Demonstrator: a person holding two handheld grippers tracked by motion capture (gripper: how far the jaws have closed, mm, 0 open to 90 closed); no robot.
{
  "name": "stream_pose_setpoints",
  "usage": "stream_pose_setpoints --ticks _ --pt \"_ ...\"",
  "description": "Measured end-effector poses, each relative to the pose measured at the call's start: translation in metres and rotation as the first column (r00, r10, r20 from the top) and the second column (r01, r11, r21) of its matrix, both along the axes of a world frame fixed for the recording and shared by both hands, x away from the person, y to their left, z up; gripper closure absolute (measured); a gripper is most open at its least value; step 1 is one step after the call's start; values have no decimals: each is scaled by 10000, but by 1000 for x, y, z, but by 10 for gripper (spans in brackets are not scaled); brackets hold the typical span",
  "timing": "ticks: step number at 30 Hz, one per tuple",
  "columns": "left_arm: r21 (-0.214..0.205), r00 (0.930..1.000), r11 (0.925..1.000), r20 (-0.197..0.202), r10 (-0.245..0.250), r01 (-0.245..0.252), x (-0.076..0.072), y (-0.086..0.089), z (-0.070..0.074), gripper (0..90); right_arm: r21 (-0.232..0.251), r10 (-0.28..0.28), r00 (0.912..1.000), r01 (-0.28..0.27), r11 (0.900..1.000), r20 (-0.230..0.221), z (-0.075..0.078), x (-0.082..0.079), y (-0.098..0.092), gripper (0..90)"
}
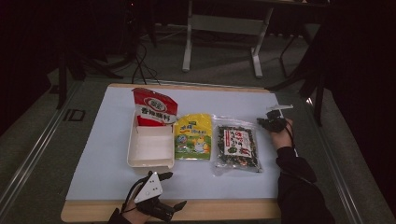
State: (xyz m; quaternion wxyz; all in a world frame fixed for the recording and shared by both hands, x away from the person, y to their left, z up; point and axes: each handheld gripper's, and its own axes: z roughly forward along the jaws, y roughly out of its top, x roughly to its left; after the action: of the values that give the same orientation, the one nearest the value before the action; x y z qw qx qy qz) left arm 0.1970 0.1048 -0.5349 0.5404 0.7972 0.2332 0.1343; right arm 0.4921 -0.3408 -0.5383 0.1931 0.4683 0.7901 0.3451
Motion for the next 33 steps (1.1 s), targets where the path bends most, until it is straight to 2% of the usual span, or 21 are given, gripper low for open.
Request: stream_pose_setpoints --ticks 6,15,20,22,25,29,33 --pt "21 10000 10000 33 -31 31 0 0 1 21 -73 440 9990 -439 9990 66 1 -15 9 900" --pt "32 9999 10000 105 -64 64 -1 -1 2 21 295 1074 9942 -1072 9938 -34 2 -42 13 900" --pt "25 9999 10000 119 -76 76 -2 -2 2 21 567 1312 9913 -1313 9897 54 0 -57 15 900" --pt "29 9999 10000 121 -78 78 -2 -2 2 21 504 1367 9905 -1372 9893 121 0 -62 15 900" --pt "33 9999 10000 115 -85 85 -1 -2 2 21 556 1171 9928 -1185 9914 270 3 -63 12 899" --pt "61 9999 9999 119 -87 87 -1 -2 2 21 744 942 9943 -979 9924 508 14 -64 4 850" --pt "62 9999 9999 104 -105 104 -1 -2 2 21 1083 799 9934 -887 9902 827 28 -76 -7 811"
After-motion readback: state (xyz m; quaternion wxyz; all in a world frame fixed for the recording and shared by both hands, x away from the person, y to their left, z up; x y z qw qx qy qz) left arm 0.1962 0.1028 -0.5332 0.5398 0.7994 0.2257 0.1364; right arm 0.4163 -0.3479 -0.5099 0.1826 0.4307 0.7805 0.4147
